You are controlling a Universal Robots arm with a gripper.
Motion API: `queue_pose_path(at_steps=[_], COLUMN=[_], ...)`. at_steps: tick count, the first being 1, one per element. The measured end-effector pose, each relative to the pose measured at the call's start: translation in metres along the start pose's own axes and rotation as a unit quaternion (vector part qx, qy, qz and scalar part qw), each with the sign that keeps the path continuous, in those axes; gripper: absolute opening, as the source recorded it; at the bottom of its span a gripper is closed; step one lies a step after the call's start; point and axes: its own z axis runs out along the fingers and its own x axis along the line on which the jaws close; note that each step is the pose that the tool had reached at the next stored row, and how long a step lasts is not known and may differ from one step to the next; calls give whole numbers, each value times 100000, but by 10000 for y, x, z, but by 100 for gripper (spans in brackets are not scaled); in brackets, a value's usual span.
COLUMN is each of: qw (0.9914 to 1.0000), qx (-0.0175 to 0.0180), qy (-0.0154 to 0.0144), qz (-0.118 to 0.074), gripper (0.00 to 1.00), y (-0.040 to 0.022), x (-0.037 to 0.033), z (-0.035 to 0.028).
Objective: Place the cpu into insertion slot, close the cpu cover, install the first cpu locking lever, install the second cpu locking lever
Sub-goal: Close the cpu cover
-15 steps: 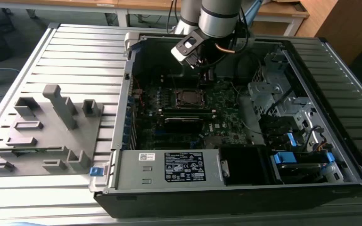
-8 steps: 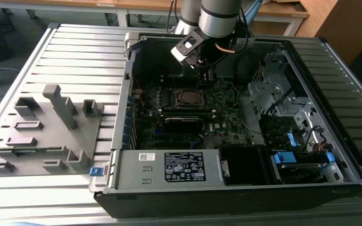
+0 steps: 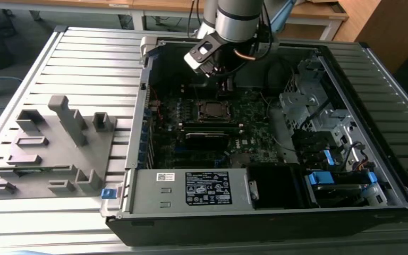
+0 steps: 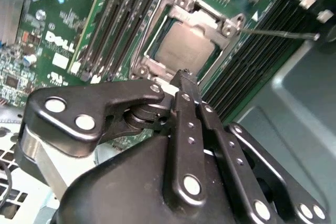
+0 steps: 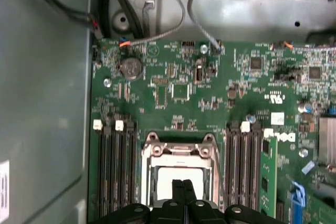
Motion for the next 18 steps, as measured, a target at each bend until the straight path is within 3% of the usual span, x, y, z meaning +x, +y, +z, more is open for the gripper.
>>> queue_pose_path(at_steps=[5,18], qw=[100000,100000], qx=[1,2], qy=[-4,-3], qz=[4,-1], gripper=[11,11], y=[-76,-81], x=[1,-30], z=[7,9])
